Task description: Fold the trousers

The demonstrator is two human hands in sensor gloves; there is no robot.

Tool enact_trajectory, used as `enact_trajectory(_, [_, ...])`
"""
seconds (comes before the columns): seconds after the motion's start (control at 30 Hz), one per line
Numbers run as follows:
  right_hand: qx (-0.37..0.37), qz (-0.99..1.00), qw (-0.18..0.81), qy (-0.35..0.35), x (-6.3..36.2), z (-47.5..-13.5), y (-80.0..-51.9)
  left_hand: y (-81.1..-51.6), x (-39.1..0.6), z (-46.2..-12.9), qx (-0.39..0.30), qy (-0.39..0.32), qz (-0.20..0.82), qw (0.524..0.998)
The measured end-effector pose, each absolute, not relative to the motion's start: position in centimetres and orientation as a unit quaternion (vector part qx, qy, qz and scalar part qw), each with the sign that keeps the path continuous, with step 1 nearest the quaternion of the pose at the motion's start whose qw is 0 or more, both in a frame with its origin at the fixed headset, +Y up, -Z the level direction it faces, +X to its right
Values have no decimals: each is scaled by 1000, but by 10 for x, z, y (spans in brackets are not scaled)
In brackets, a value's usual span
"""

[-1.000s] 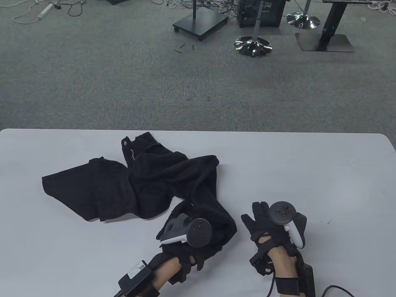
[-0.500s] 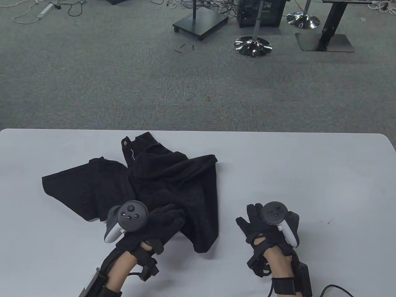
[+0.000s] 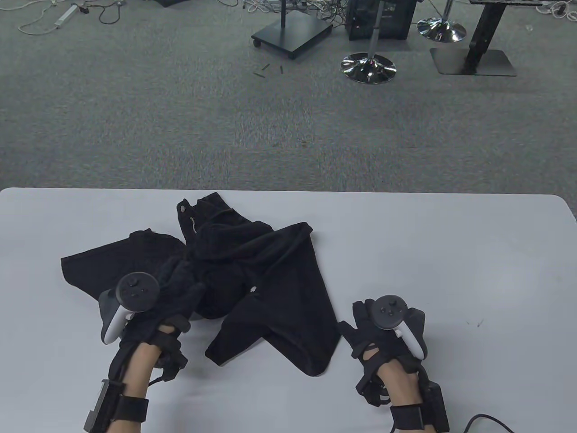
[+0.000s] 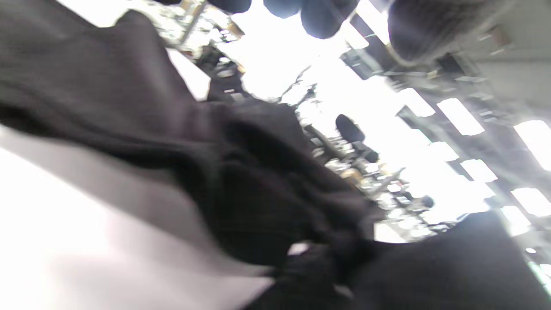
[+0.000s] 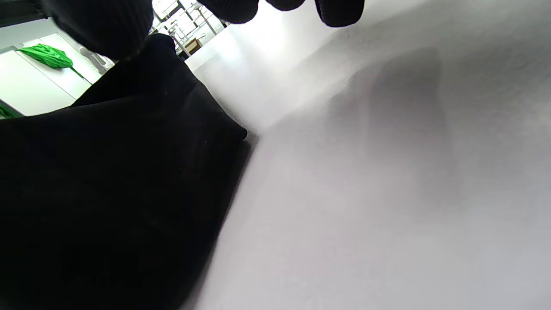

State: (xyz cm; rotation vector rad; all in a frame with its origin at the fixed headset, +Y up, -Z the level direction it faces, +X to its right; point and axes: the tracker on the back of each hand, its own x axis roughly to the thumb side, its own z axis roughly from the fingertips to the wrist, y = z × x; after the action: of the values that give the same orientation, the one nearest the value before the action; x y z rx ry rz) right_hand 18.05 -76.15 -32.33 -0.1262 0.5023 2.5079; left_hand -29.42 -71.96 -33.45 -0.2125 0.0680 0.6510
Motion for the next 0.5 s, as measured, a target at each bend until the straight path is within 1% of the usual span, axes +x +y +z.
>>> enact_trajectory(0.1, [-44, 939, 284, 187, 179, -323, -762, -745, -309, -343, -147, 93, 287, 942])
enact_trajectory(0.2, [-41, 941, 282, 184, 177, -323, -761, -767, -318, -347, -187, 135, 274, 933])
enact_trajectory(0.3, [-41, 942, 279, 184, 177, -324, -761, -783, -316, -347, -220, 139, 283, 923])
enact_trajectory(0.5, [-46, 941, 275, 191, 177, -324, -764, -782, -293, -346, -236, 119, 222, 939])
